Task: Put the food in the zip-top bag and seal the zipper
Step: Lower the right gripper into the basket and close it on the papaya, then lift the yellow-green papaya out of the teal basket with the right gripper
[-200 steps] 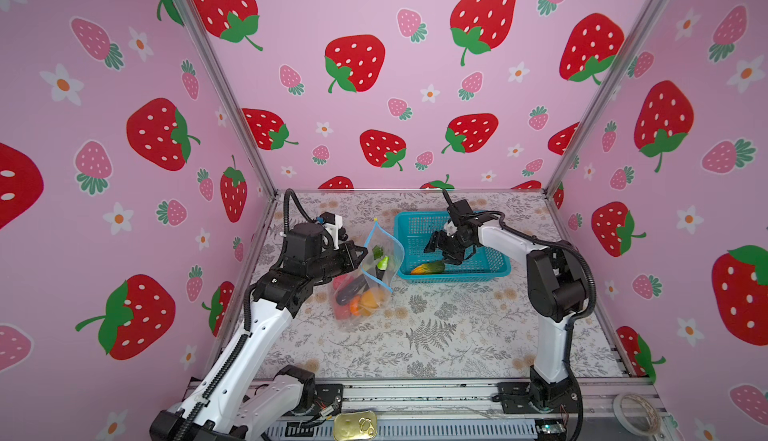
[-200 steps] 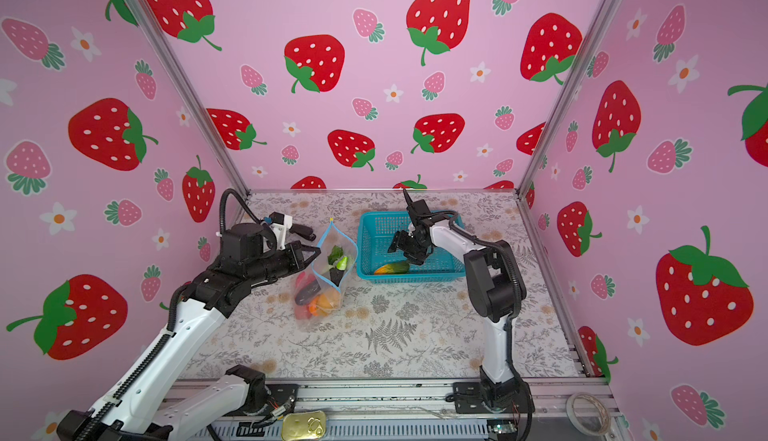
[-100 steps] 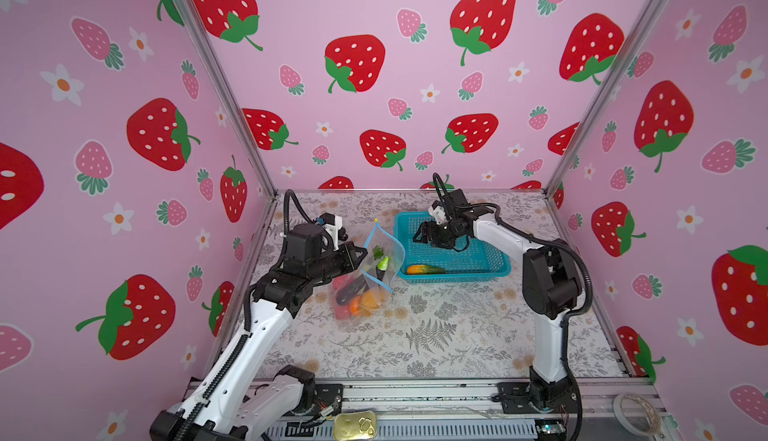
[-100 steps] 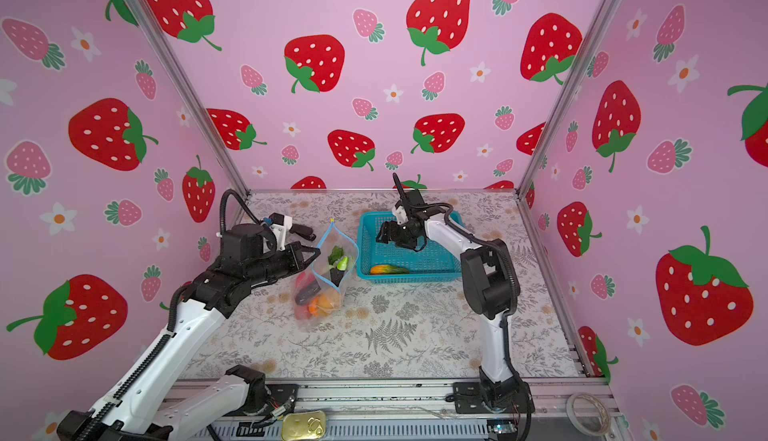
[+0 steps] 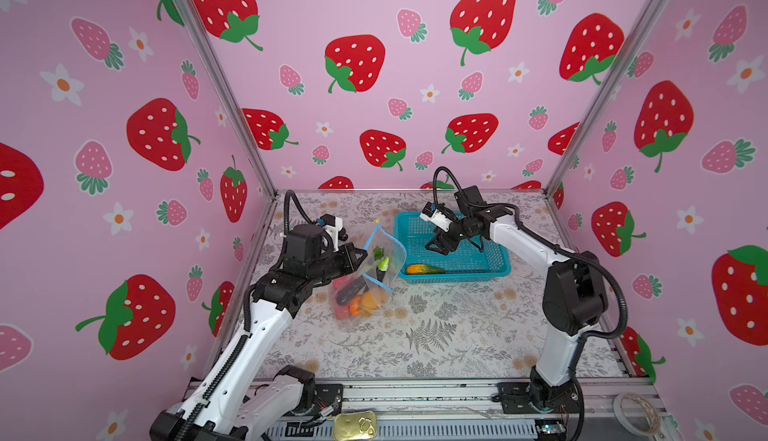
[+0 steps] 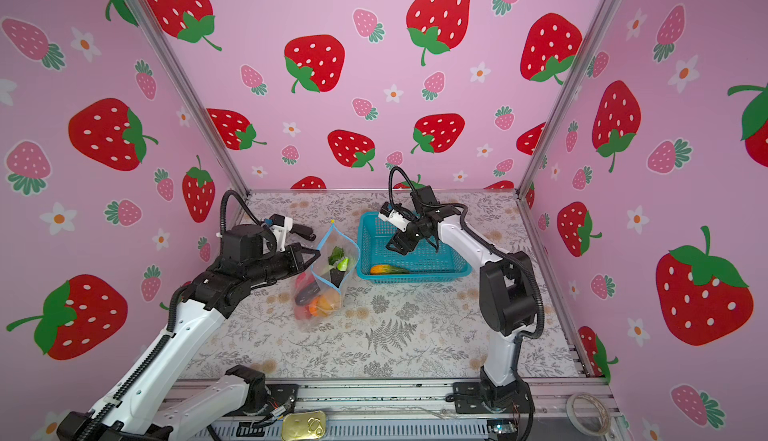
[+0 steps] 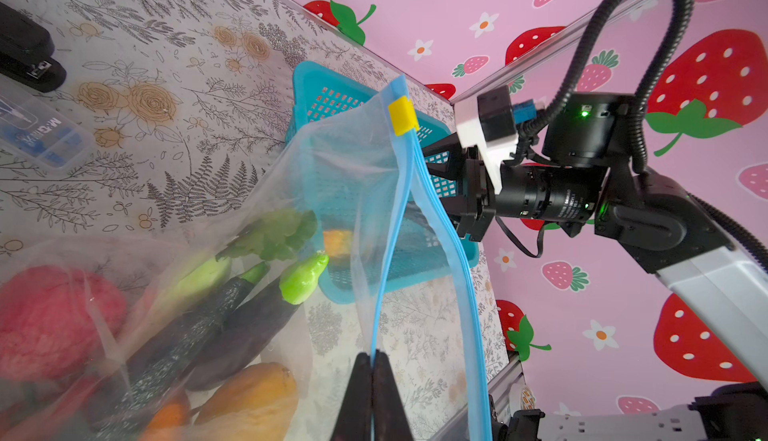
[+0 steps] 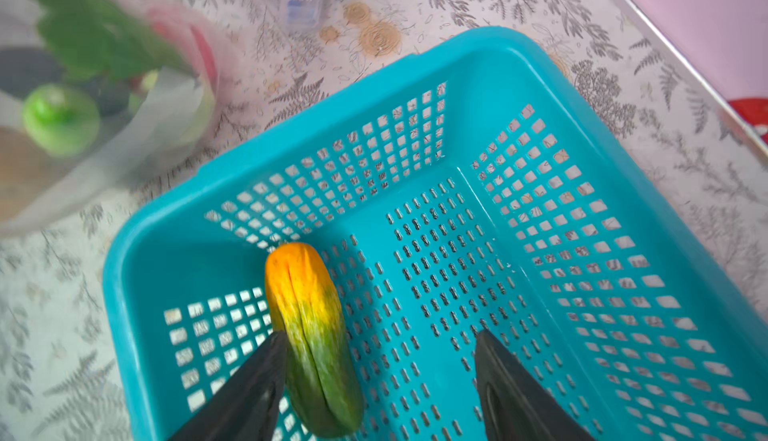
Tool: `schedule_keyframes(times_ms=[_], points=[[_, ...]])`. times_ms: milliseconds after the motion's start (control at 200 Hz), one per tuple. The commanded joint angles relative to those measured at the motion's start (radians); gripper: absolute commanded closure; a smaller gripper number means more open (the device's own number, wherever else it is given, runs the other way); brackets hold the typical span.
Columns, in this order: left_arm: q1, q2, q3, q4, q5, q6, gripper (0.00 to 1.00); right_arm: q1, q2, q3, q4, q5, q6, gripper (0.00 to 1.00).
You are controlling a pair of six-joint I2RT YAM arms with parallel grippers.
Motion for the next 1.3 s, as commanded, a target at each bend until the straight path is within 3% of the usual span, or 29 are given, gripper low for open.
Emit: schedule_keyframes(times_ms=[0, 140, 1030, 1295], points=[[0.006, 0.001, 0.021, -0.015, 0.024, 0.001, 1.00, -0.005, -0.005, -0.024, -0.052, -0.012, -0.282, 0.28], [0.006, -0.003, 0.019, -0.017, 0.016, -0.002, 1.00, 0.006, 0.044, 0.000, -0.141, -0.053, -0.372, 0.38], [0.005, -0.001, 0.031, -0.034, 0.006, -0.003, 1.00, 0.124, 0.248, 0.079, -0.140, 0.085, -0.369, 0.35], [0.006, 0.006, 0.036, -0.033, 0.008, -0.005, 1.00, 0.124, 0.253, 0.080, -0.117, 0.100, -0.351, 0.42]])
